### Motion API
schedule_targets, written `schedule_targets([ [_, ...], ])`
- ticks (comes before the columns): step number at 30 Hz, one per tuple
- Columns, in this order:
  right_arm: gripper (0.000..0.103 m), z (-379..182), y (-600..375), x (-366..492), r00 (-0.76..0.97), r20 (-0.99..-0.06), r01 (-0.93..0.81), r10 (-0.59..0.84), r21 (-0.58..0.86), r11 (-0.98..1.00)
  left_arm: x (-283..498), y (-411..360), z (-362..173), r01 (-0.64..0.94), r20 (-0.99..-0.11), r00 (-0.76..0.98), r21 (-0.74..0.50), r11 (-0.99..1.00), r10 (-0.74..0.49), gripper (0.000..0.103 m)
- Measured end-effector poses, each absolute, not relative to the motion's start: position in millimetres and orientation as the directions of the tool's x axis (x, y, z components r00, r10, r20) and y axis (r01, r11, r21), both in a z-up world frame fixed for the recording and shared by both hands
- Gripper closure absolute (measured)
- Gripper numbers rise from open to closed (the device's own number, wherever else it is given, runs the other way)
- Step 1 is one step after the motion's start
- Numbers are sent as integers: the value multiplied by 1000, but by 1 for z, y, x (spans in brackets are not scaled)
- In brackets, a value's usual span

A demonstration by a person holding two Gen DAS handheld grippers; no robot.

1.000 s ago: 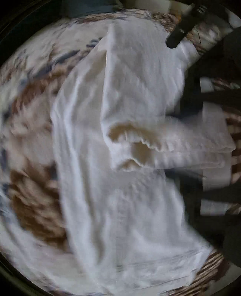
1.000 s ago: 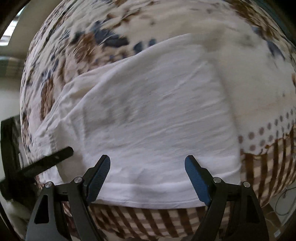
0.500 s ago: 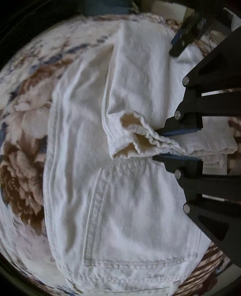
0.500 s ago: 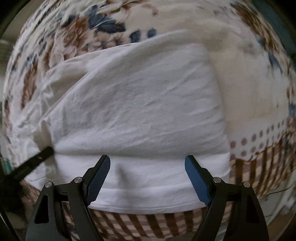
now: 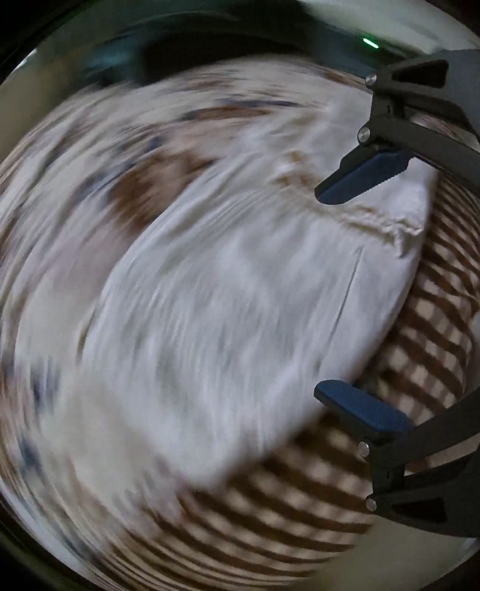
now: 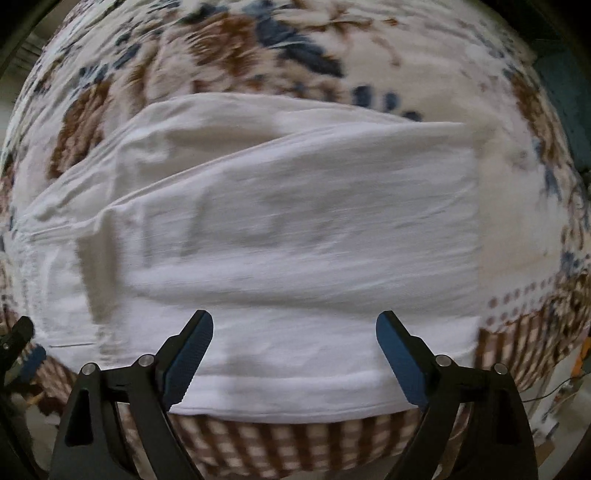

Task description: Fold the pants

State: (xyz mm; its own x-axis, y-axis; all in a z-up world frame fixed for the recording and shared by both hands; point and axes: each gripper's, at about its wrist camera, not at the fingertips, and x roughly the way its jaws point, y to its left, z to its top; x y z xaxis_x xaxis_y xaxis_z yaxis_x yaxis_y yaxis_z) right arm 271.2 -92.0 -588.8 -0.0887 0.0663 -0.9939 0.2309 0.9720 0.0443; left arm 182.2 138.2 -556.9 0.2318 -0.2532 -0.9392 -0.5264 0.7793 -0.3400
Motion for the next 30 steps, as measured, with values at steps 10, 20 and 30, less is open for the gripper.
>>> schedule_targets([
  [10, 11, -590, -14, 301, -78, -994, 82, 82, 76, 994, 160, 231, -630, -760, -866, 392, -495, 422, -309, 64],
  [20, 11, -606, 28, 321, -94, -994, 37, 53, 49, 998, 151, 228, -621, -665, -812, 500, -582, 468, -300, 76],
  [30, 11, -628, 16, 300, -104, -994, 90, 30, 21, 996, 181, 230, -636, -688, -838, 473, -544, 480, -272, 50],
])
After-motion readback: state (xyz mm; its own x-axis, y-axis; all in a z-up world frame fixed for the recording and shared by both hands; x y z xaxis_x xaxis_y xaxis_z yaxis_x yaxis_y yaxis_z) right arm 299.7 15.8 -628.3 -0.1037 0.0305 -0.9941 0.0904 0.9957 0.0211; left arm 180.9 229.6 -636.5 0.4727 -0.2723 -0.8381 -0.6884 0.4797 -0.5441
